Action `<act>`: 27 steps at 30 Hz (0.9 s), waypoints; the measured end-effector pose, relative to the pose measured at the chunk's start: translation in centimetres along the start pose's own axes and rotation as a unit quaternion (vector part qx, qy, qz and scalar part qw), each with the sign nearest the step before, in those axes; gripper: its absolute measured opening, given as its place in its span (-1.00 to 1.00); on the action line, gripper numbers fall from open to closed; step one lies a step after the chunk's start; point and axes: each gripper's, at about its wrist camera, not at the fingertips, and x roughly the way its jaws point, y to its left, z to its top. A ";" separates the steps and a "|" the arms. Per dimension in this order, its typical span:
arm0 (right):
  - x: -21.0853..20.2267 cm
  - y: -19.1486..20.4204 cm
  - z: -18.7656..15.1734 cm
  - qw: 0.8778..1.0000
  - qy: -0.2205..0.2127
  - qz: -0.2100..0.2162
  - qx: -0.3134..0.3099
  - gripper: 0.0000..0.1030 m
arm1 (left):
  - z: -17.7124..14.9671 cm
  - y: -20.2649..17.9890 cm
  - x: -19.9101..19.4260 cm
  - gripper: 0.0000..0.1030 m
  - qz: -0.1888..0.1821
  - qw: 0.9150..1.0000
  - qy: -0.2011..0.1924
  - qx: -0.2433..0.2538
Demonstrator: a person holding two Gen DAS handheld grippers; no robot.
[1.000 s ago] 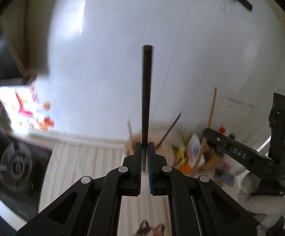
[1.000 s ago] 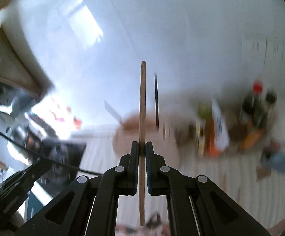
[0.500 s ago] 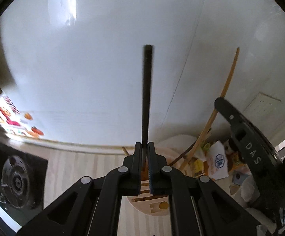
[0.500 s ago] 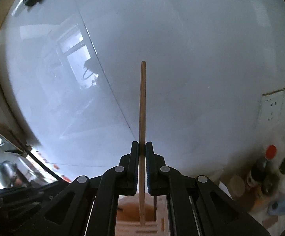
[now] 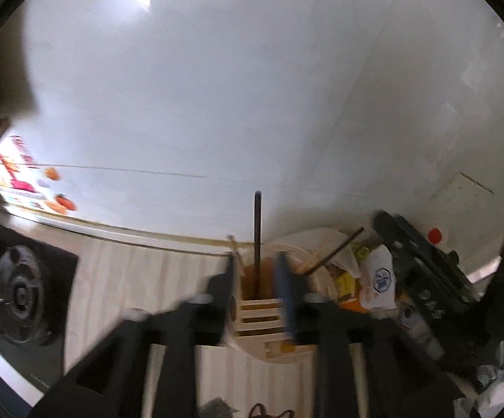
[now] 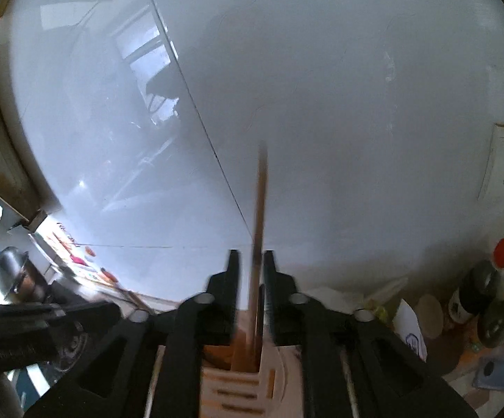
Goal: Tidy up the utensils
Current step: 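Lower both chopsticks into the holder and open both tools, then grasp a wooden chopstick with the right tool while the left tool grasps another wooden one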
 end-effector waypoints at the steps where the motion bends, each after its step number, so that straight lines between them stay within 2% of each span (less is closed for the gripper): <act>1: -0.6 -0.1 0.0 1.000 -0.001 -0.001 0.003 -0.32 | -0.5 0.3 -1.0 0.27 0.013 1.000 -0.016 -0.003; 2: -1.2 -0.5 -0.3 1.000 -0.001 -0.007 0.007 -0.27 | -0.8 0.4 -1.5 0.63 0.022 0.999 -0.027 -0.005; 4: -2.6 -0.9 -0.8 1.000 0.003 -0.018 0.016 -0.23 | -2.0 1.0 -2.7 0.70 0.043 0.998 -0.049 -0.012; 5: -3.2 -0.9 -0.9 0.999 0.006 -0.026 0.019 -0.14 | -2.5 1.2 -2.9 0.72 0.050 0.997 -0.051 -0.014; 7: -4.6 -1.3 -1.7 0.999 0.009 -0.039 0.024 -0.04 | -3.8 1.4 -3.0 0.95 0.061 0.997 -0.049 -0.020; 8: -5.3 -1.1 -1.6 0.998 0.011 -0.049 0.025 0.01 | -4.4 1.6 -2.9 1.00 0.064 0.997 -0.048 -0.021; 13: -8.1 -2.9 -4.9 0.995 0.033 -0.079 0.051 0.25 | -7.8 1.5 -1.5 1.00 0.088 0.996 -0.026 -0.011; 15: -9.0 -3.8 -6.3 0.994 0.034 -0.085 0.057 0.54 | -9.0 1.3 -1.0 1.00 0.093 0.995 -0.016 -0.009; 18: -9.8 -4.6 -8.1 0.994 0.034 -0.089 0.060 0.69 | -11.3 1.0 0.3 1.00 0.103 0.995 0.005 -0.002; 21: -9.8 -5.7 -10.3 0.991 0.053 -0.110 0.054 0.69 | -13.2 0.5 1.5 1.00 0.120 0.992 0.027 0.000; 25: -8.9 -7.6 -14.3 0.984 0.112 -0.126 0.054 0.69 | -16.3 -0.1 4.4 1.00 0.126 0.990 0.070 0.000; 26: -8.2 -8.3 -15.6 0.980 0.138 -0.130 0.055 0.64 | -17.3 -0.4 5.4 1.00 0.127 0.988 0.085 0.004; 27: -7.4 -9.0 -17.0 0.976 0.167 -0.127 0.058 0.44 | -18.2 -0.7 6.3 1.00 0.128 0.987 0.099 0.008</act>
